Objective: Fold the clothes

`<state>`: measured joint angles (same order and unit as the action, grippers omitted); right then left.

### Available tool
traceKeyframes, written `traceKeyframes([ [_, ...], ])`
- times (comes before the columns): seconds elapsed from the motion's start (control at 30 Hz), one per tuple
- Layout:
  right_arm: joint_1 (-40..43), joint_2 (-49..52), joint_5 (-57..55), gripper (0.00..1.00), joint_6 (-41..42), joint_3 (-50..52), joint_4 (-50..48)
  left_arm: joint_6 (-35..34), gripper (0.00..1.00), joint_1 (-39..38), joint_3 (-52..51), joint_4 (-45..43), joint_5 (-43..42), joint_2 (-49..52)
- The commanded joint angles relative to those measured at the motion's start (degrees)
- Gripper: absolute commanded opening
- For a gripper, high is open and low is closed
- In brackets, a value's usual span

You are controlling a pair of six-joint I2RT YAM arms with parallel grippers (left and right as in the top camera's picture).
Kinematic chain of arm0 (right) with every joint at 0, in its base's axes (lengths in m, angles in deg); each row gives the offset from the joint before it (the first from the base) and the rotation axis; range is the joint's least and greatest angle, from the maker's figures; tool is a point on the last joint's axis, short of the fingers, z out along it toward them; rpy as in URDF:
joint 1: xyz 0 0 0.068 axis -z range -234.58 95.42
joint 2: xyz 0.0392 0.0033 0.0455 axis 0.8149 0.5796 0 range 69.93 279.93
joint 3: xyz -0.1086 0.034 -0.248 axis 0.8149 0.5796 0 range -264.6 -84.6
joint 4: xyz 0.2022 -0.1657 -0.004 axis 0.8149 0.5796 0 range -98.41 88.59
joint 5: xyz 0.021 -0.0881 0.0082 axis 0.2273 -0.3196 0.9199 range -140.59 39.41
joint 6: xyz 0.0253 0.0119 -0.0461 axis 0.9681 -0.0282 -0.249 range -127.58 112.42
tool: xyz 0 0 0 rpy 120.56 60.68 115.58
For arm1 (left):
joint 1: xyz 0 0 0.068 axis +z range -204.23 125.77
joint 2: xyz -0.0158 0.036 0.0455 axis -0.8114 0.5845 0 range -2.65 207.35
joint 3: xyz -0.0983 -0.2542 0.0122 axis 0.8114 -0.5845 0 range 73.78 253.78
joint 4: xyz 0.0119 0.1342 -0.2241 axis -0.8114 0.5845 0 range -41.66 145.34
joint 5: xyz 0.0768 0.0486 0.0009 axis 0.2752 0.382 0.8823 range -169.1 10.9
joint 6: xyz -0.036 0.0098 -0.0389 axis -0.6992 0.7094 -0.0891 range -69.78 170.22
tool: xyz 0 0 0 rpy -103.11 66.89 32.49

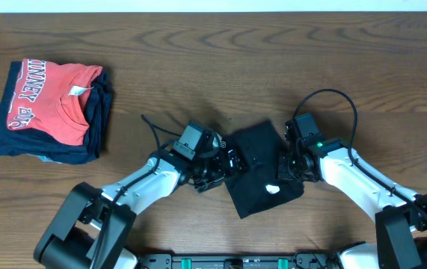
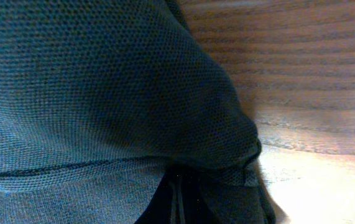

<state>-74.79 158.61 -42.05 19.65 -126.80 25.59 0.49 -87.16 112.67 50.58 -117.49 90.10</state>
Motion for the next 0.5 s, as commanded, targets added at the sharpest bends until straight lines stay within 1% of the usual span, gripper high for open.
traceKeyframes([
  [0.0,-0.11,2.19,0.33,0.01,1.03,1.01,-0.66,-5.18,0.98,-2.03,-2.10,-1.46,3.87,3.23],
  [0.13,-0.11,2.19,0.52,0.01,1.03,1.01,-0.87,-6.40,0.99,-4.33,-2.10,-5.14,3.34,5.66],
  [0.2,-0.11,2.19,0.74,0.01,1.03,1.01,-0.94,-7.19,0.92,-5.11,-2.08,-7.76,3.26,7.34],
  [0.23,-0.11,2.19,0.76,0.01,1.03,1.01,-0.94,-7.17,0.86,-5.29,-2.08,-8.98,3.28,8.09],
  [0.27,-0.11,2.19,0.76,0.01,1.03,1.01,-0.94,-7.13,0.78,-5.31,-2.08,-10.08,3.32,8.83],
  [0.37,-0.11,2.19,0.74,0.02,1.03,1.01,-0.85,-5.77,0.47,-5.25,-2.08,-10.62,4.90,10.03],
  [0.4,-0.11,2.19,0.74,0.01,1.03,1.01,-0.81,-4.22,0.40,-5.25,-2.10,-10.49,5.73,10.03],
  [0.43,-0.11,2.19,0.74,0.01,1.03,1.01,-0.79,-2.08,0.30,-5.25,-2.05,-10.56,6.12,10.01],
  [0.47,-0.11,2.19,0.74,0.01,1.01,1.01,-0.79,-0.81,0.25,-5.25,-2.05,-10.51,6.10,10.01],
])
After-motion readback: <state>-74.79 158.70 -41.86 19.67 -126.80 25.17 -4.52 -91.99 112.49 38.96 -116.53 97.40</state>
